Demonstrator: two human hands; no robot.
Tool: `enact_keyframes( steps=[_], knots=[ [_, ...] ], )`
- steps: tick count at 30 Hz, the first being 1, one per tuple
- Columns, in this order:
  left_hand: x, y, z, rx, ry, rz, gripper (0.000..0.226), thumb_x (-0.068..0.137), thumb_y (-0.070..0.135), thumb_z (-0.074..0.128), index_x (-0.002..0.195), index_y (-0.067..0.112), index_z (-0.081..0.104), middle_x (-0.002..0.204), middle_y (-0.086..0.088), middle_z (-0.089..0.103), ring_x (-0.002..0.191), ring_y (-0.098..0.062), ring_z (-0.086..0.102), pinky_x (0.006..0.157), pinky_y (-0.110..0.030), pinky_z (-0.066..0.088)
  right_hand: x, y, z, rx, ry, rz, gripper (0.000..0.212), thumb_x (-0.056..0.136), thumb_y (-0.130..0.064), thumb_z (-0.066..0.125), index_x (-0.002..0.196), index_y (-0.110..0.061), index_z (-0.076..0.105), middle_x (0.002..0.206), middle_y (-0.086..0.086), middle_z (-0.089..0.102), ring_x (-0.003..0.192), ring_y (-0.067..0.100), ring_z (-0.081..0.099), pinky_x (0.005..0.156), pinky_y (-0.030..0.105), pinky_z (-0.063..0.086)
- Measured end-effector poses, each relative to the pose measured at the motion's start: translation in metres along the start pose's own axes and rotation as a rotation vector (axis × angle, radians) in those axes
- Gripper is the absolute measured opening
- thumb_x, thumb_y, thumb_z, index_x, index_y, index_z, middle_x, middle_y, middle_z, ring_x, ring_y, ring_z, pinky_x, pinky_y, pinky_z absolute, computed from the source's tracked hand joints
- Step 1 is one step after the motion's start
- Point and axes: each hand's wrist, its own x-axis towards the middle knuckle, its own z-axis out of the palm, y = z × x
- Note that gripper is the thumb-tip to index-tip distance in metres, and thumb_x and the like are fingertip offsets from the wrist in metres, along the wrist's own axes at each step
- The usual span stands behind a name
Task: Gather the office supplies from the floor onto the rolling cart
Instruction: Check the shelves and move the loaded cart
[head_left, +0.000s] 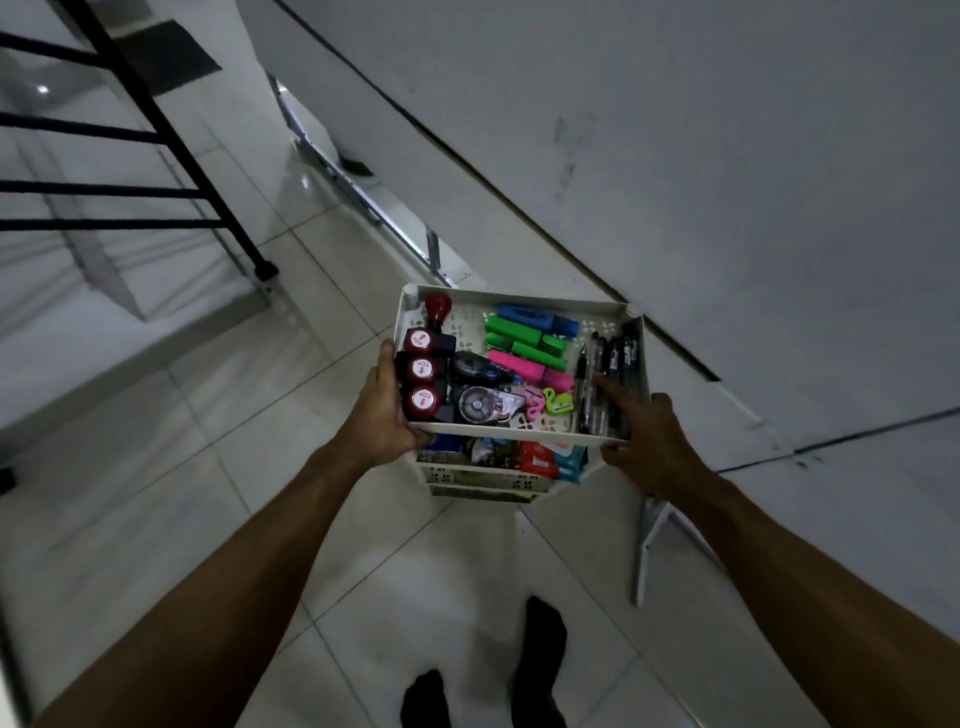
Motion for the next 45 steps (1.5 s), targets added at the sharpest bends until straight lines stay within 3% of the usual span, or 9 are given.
enact_keyframes(
  steps=[8, 16, 21, 28, 31, 33, 36, 39, 45],
  knots=[
    [0.048, 0.031, 0.038, -0.037, -0.129, 0.033, 0.125, 0.041, 0.044, 0.079, 0.146, 0.038, 0.01, 0.139, -0.009, 0.044, 0.121, -0.029, 0.051, 0.097, -0.05, 0.047, -0.011, 0.047, -0.02, 0.021, 0.056, 0.099, 0.095, 0.073, -0.003, 0.077, 0.15, -0.023, 0.026, 0.117, 0.024, 0.044, 0.103, 0.027, 0.04, 0.079, 0.024, 0.033],
    [0.072, 0.092, 0.064, -0.024, -0.23, 0.419, 0.123, 0.046, 0.042, 0.087, 0.144, 0.009, 0.022, 0.133, 0.008, 0.048, 0.125, -0.007, 0.047, 0.102, -0.032, 0.043, -0.025, 0.083, -0.023, 0.149, 0.145, 0.237, 0.105, 0.067, -0.004, 0.079, 0.148, -0.04, 0.023, 0.117, 0.016, 0.047, 0.103, 0.025, 0.049, 0.087, 0.027, 0.047],
    [0.095, 0.112, 0.076, -0.005, -0.272, 0.48, 0.123, 0.049, 0.046, 0.09, 0.145, 0.009, 0.023, 0.138, 0.001, 0.049, 0.129, -0.014, 0.047, 0.104, -0.049, 0.042, -0.037, 0.091, -0.03, 0.163, 0.193, 0.315, 0.098, 0.072, -0.002, 0.078, 0.15, -0.031, 0.025, 0.123, 0.019, 0.044, 0.111, 0.033, 0.045, 0.086, 0.025, 0.041],
    [0.122, 0.144, 0.094, 0.056, -0.364, 0.599, 0.098, 0.058, 0.028, 0.085, 0.135, 0.034, 0.025, 0.12, 0.041, 0.047, 0.114, 0.017, 0.046, 0.09, -0.011, 0.045, -0.053, 0.091, -0.029, 0.242, 0.262, 0.431, 0.095, 0.074, -0.007, 0.078, 0.15, -0.031, 0.026, 0.12, 0.018, 0.04, 0.104, 0.027, 0.04, 0.093, 0.034, 0.045],
    [0.135, 0.157, 0.103, 0.049, -0.385, 0.648, 0.091, 0.062, 0.014, 0.083, 0.129, 0.037, 0.026, 0.117, 0.05, 0.042, 0.11, 0.026, 0.041, 0.086, -0.003, 0.042, -0.056, 0.096, -0.025, 0.266, 0.315, 0.476, 0.095, 0.076, -0.002, 0.075, 0.15, -0.032, 0.025, 0.118, 0.016, 0.041, 0.082, 0.004, 0.033, 0.07, 0.004, 0.038],
    [0.147, 0.164, 0.111, 0.051, -0.399, 0.657, 0.089, 0.063, 0.013, 0.084, 0.126, 0.038, 0.026, 0.112, 0.043, 0.046, 0.106, 0.029, 0.037, 0.083, 0.003, 0.035, -0.056, 0.097, -0.025, 0.278, 0.334, 0.491, 0.094, 0.077, 0.003, 0.073, 0.151, -0.031, 0.024, 0.118, 0.016, 0.04, 0.074, -0.001, 0.03, 0.054, 0.0, 0.035],
    [0.165, 0.167, 0.117, 0.093, -0.429, 0.615, 0.098, 0.064, 0.015, 0.086, 0.139, 0.028, 0.023, 0.119, 0.019, 0.048, 0.116, 0.011, 0.038, 0.095, -0.006, 0.038, -0.054, 0.097, -0.026, 0.328, 0.373, 0.515, 0.094, 0.077, 0.007, 0.07, 0.15, -0.03, 0.024, 0.118, 0.016, 0.039, 0.075, -0.004, 0.03, 0.058, -0.006, 0.035],
    [0.176, 0.168, 0.112, 0.16, -0.449, 0.602, 0.117, 0.06, 0.027, 0.084, 0.151, 0.022, 0.011, 0.136, -0.006, 0.047, 0.13, -0.021, 0.042, 0.106, -0.049, 0.041, -0.046, 0.091, -0.028, 0.374, 0.388, 0.565, 0.093, 0.078, 0.008, 0.069, 0.15, -0.032, 0.024, 0.118, 0.014, 0.035, 0.073, -0.001, 0.031, 0.051, -0.002, 0.038],
    [0.163, 0.17, 0.104, 0.069, -0.485, 0.706, 0.09, 0.07, 0.025, 0.078, 0.142, 0.028, 0.023, 0.122, 0.025, 0.053, 0.117, 0.006, 0.05, 0.098, -0.025, 0.047, -0.051, 0.078, -0.02, 0.355, 0.39, 0.583, 0.095, 0.077, 0.007, 0.07, 0.15, -0.033, 0.024, 0.115, 0.012, 0.037, 0.071, -0.001, 0.029, 0.054, -0.003, 0.037]
  ],
)
